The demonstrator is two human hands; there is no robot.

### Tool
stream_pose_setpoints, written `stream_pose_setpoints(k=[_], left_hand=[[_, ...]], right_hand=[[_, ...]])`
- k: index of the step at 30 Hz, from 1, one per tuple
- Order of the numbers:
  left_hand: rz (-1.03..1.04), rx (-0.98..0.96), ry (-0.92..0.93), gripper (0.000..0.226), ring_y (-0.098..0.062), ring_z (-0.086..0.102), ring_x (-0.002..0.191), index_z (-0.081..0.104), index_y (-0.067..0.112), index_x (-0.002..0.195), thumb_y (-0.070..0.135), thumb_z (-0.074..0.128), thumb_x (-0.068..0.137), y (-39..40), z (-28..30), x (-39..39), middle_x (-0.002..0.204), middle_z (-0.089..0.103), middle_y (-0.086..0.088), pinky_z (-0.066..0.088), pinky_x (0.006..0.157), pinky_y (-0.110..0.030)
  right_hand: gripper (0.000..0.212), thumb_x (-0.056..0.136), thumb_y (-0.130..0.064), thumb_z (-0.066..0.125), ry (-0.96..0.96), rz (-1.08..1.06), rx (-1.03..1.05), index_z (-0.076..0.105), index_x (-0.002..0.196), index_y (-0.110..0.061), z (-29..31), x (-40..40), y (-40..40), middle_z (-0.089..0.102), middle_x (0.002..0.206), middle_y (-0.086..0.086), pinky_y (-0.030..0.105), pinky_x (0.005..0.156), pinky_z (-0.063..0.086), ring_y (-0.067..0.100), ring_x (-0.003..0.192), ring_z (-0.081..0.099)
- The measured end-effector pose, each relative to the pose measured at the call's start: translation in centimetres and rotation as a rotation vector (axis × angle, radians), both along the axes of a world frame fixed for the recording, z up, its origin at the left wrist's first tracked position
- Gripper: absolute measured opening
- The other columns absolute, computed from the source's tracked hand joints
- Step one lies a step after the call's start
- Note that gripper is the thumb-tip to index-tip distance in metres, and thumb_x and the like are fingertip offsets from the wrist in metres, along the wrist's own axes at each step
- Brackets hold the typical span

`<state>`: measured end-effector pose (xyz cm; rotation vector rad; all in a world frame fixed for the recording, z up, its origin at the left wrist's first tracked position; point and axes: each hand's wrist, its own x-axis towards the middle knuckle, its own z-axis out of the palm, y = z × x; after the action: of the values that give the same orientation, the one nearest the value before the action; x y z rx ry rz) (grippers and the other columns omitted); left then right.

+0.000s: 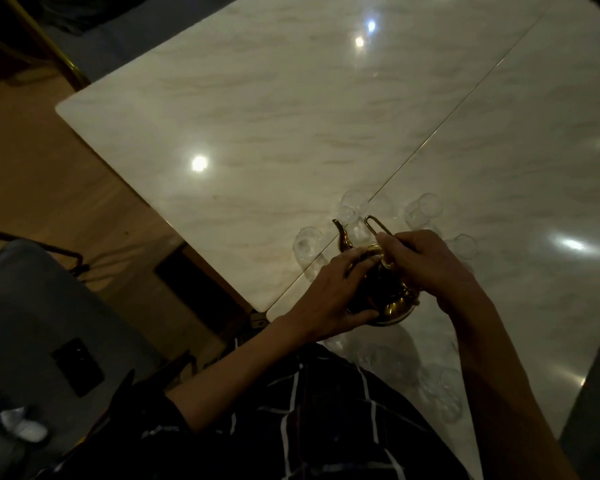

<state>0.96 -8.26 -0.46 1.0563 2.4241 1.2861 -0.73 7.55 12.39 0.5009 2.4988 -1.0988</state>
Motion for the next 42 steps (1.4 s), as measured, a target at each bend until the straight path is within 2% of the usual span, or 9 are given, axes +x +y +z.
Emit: stream_pose_setpoints(k=[2, 6, 10, 15, 18, 27, 32, 38, 42], left_hand=[[-0.007, 0.002, 0.014, 0.088, -0.025, 0.033, 0.143, 0.032, 0.015, 0.154, 0.044, 0.075, 0.083, 0.3, 0.1, -0.6, 0.157, 0.029, -0.011, 0.033, 0.113, -0.034], [-0.068, 0.016, 0.015, 0.087, -0.028, 0.036, 0.14, 0.033, 0.013, 0.153, 0.041, 0.076, 0.083, 1.2, -0.1, -1.8, 0.156, 0.03, -0.013, 0.033, 0.112, -0.035], [-0.146, 0.04, -0.076, 0.089, -0.025, 0.037, 0.141, 0.029, 0.021, 0.156, 0.039, 0.077, 0.083, 2.2, -0.4, -3.4, 0.16, 0.025, -0.008, 0.037, 0.11, -0.03], [-0.221, 0.024, -0.144, 0.089, -0.024, 0.026, 0.148, 0.026, 0.028, 0.158, 0.046, 0.075, 0.085, 4.0, -1.4, -5.6, 0.163, 0.018, -0.007, 0.036, 0.114, -0.035], [-0.257, 0.008, -0.164, 0.088, -0.023, 0.027, 0.148, 0.025, 0.029, 0.158, 0.047, 0.073, 0.086, 5.0, -1.6, -6.9, 0.162, 0.02, -0.005, 0.039, 0.114, -0.041], [-0.278, 0.001, -0.208, 0.093, -0.026, 0.031, 0.146, 0.02, 0.03, 0.159, 0.046, 0.075, 0.085, 6.5, -2.1, -9.0, 0.162, 0.023, -0.008, 0.043, 0.112, -0.044], [-0.264, 0.017, -0.229, 0.093, -0.026, 0.033, 0.144, 0.018, 0.033, 0.158, 0.049, 0.072, 0.085, 6.8, -2.1, -9.3, 0.161, 0.024, -0.007, 0.045, 0.109, -0.047], [-0.254, 0.019, -0.246, 0.092, -0.027, 0.034, 0.142, 0.02, 0.031, 0.157, 0.049, 0.073, 0.085, 7.1, -1.7, -9.4, 0.16, 0.025, -0.009, 0.046, 0.107, -0.047], [-0.258, 0.029, -0.226, 0.092, -0.028, 0.036, 0.14, 0.02, 0.029, 0.157, 0.048, 0.073, 0.085, 7.3, -1.0, -9.4, 0.159, 0.027, -0.009, 0.046, 0.106, -0.045]], right_hand=[[0.044, 0.099, -0.041, 0.05, 0.007, -0.03, -0.008, 0.065, 0.065, -0.017, 0.0, 0.1, 0.2, 0.065, 0.067, 0.008, 0.029, 0.062, 0.045, 0.016, 0.062, 0.06], [0.044, 0.099, -0.041, 0.048, 0.015, -0.08, 0.008, 0.067, 0.071, -0.013, -0.2, 0.0, 0.9, 0.067, 0.071, 0.009, 0.033, 0.065, 0.05, 0.018, 0.067, 0.064], [0.042, 0.1, -0.036, 0.047, 0.041, -0.117, 0.055, 0.066, 0.072, -0.01, -0.1, -0.5, 1.8, 0.062, 0.066, 0.006, 0.032, 0.062, 0.046, 0.016, 0.061, 0.059], [0.039, 0.099, -0.036, 0.047, 0.048, -0.206, 0.099, 0.071, 0.078, -0.013, -0.2, -1.6, 3.3, 0.069, 0.077, 0.008, 0.041, 0.078, 0.053, 0.024, 0.078, 0.067], [0.039, 0.099, -0.034, 0.048, 0.05, -0.226, 0.117, 0.072, 0.078, -0.012, -0.2, -2.7, 3.9, 0.069, 0.077, 0.008, 0.044, 0.082, 0.055, 0.025, 0.079, 0.068], [0.038, 0.098, -0.033, 0.05, -0.031, -0.24, 0.164, 0.073, 0.074, -0.015, -0.8, -6.2, 5.2, 0.069, 0.075, 0.008, 0.042, 0.08, 0.054, 0.025, 0.078, 0.068], [0.039, 0.097, -0.036, 0.051, -0.062, -0.241, 0.183, 0.073, 0.076, -0.012, -0.9, -7.3, 5.4, 0.07, 0.077, 0.011, 0.046, 0.081, 0.056, 0.028, 0.079, 0.068], [0.038, 0.097, -0.036, 0.051, -0.07, -0.217, 0.194, 0.072, 0.071, -0.018, -0.5, -7.6, 5.6, 0.07, 0.075, 0.007, 0.045, 0.079, 0.057, 0.024, 0.077, 0.068], [0.038, 0.098, -0.034, 0.05, -0.067, -0.207, 0.185, 0.071, 0.073, -0.014, 0.2, -7.7, 5.7, 0.068, 0.073, 0.007, 0.046, 0.08, 0.056, 0.025, 0.077, 0.067]])
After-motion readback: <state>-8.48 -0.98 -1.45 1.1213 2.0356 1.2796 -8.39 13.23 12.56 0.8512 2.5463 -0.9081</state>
